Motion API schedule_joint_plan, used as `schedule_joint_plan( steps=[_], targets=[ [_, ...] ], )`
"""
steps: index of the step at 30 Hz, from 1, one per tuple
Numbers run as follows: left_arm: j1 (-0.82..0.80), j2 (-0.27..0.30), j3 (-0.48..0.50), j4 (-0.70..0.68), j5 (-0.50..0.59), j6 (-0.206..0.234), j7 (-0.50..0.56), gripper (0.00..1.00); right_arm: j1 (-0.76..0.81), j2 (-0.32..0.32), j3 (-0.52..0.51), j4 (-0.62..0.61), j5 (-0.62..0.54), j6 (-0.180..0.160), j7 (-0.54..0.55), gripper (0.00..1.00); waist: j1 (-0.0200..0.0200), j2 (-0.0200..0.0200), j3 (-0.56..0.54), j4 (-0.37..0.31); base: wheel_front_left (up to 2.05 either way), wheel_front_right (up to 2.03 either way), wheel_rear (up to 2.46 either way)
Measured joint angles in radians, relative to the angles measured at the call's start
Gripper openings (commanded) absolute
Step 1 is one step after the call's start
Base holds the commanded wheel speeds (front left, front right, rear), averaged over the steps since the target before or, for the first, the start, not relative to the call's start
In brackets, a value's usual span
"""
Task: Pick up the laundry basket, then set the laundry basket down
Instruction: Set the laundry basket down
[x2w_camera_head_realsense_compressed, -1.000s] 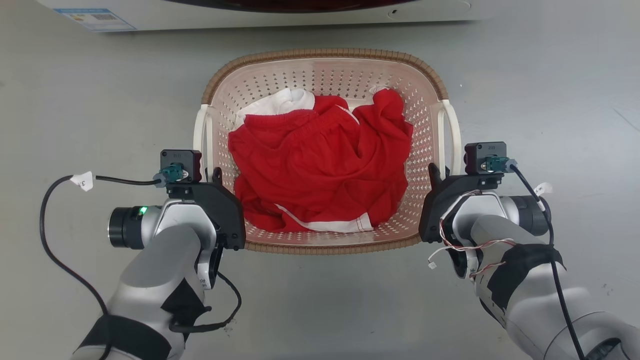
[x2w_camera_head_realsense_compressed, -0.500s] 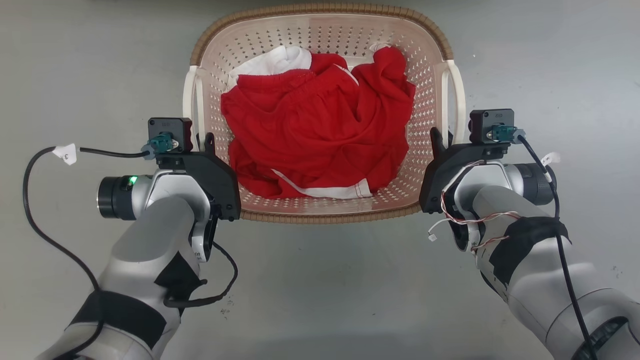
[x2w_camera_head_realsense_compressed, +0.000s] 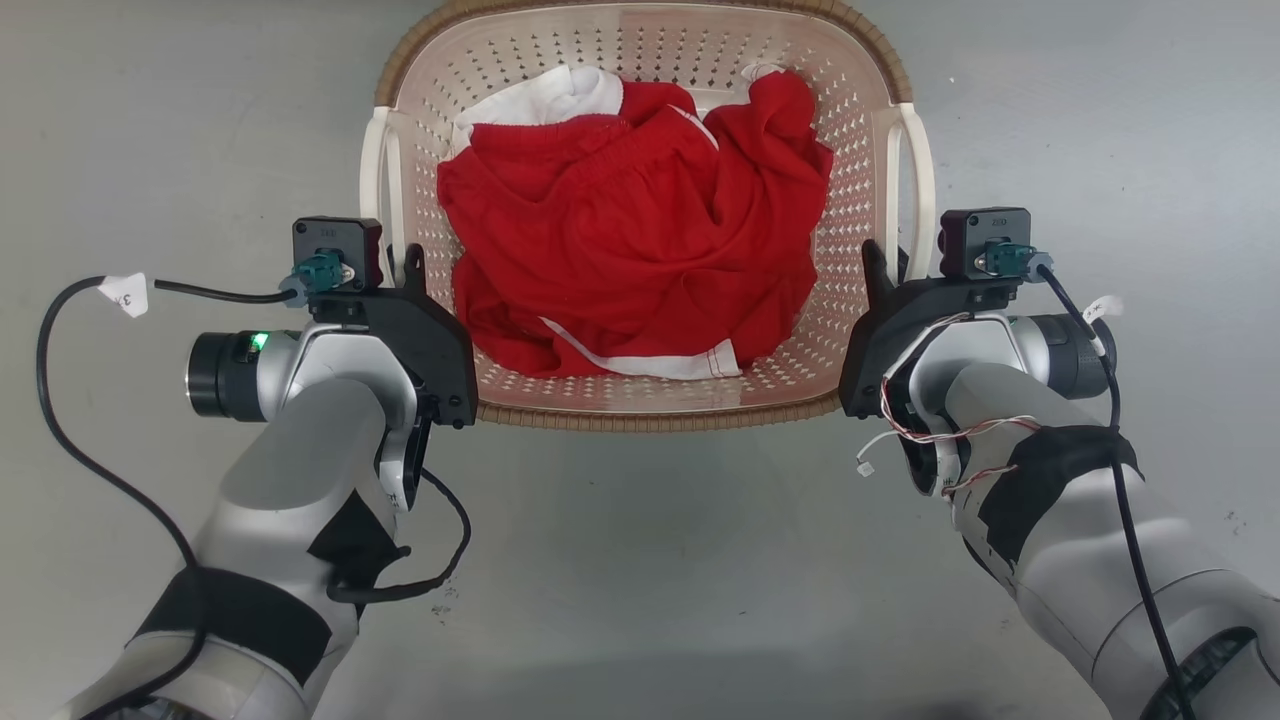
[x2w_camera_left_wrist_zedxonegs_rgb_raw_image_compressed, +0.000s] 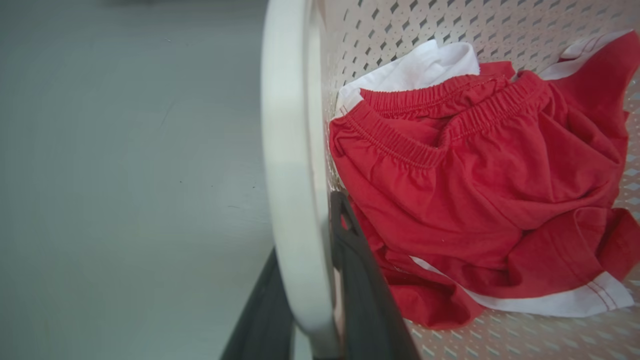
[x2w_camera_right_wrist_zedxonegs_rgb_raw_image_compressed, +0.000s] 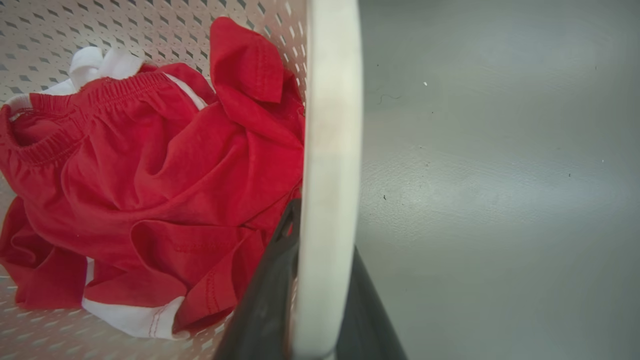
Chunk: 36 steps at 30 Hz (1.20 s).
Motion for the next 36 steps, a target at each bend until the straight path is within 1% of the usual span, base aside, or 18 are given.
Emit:
schedule_joint_plan(
  steps=[5, 6, 7, 8, 9, 10, 11, 17, 23, 35, 36],
  targets=[
    [-0.007, -0.001, -0.002, 0.006, 0.003, 0.0, -0.008, 0.0, -0.009, 0.0, 0.004, 0.003, 0.0, 0.0, -0.013, 0.0, 0.0, 0.0, 0.004, -0.002, 0.0, 0.0, 0.0],
    [-0.008, -0.002, -0.002, 0.007, 0.003, 0.0, -0.014, 0.0, -0.012, 0.0, 0.004, 0.004, 0.0, 0.0, -0.014, 0.07, 0.0, 0.0, 0.005, -0.002, 0.0, 0.0, 0.0],
    [-0.01, -0.002, -0.002, 0.008, 0.003, 0.0, -0.015, 0.06, -0.014, 0.0, 0.005, 0.004, 0.0, 0.0, -0.016, 0.26, 0.0, 0.0, 0.006, -0.003, 0.0, 0.0, 0.0],
    [-0.012, -0.002, -0.003, 0.01, 0.003, 0.0, -0.016, 0.15, -0.016, 0.0, 0.005, 0.004, 0.0, 0.0, -0.02, 0.44, 0.0, 0.0, 0.007, -0.003, 0.0, 0.0, 0.0],
    [-0.014, -0.002, -0.004, 0.012, 0.003, 0.0, -0.016, 0.28, -0.016, 0.0, 0.005, 0.004, 0.0, 0.0, -0.023, 0.6, 0.0, 0.0, 0.008, -0.003, 0.0, 0.0, 0.0],
    [-0.015, -0.002, -0.006, 0.014, 0.005, 0.0, -0.016, 0.49, -0.017, 0.0, 0.006, 0.004, 0.0, 0.0, -0.03, 1.0, 0.0, 0.0, 0.009, -0.003, 0.0, 0.0, 0.0],
    [-0.016, -0.002, -0.007, 0.015, 0.006, 0.0, -0.017, 1.0, -0.018, 0.001, 0.007, 0.004, 0.0, 0.002, -0.032, 1.0, 0.0, 0.0, 0.009, -0.003, 0.0, 0.0, 0.0],
    [-0.021, -0.009, -0.007, 0.021, 0.006, 0.0, -0.025, 1.0, -0.028, 0.009, 0.011, 0.008, -0.001, 0.004, -0.042, 1.0, 0.0, -0.0001, 0.009, -0.004, 0.0, 0.0, 0.0],
    [-0.019, -0.011, -0.008, 0.031, 0.006, 0.0, -0.033, 1.0, -0.028, 0.008, 0.011, 0.046, -0.001, 0.004, -0.054, 1.0, 0.0, 0.0, -0.004, -0.002, 0.0, 0.0, 0.0],
    [0.028, -0.013, -0.005, 0.044, 0.004, -0.002, -0.068, 1.0, -0.02, 0.009, 0.01, 0.063, -0.001, 0.004, -0.075, 1.0, 0.0, -0.0001, -0.075, 0.009, 0.0, 0.0, 0.0],
    [0.032, -0.013, -0.004, 0.044, 0.004, -0.01, -0.07, 1.0, -0.015, 0.009, 0.01, 0.064, -0.001, 0.004, -0.076, 1.0, 0.0, -0.0001, -0.084, 0.01, 0.0, 0.0, 0.0]
  ],
)
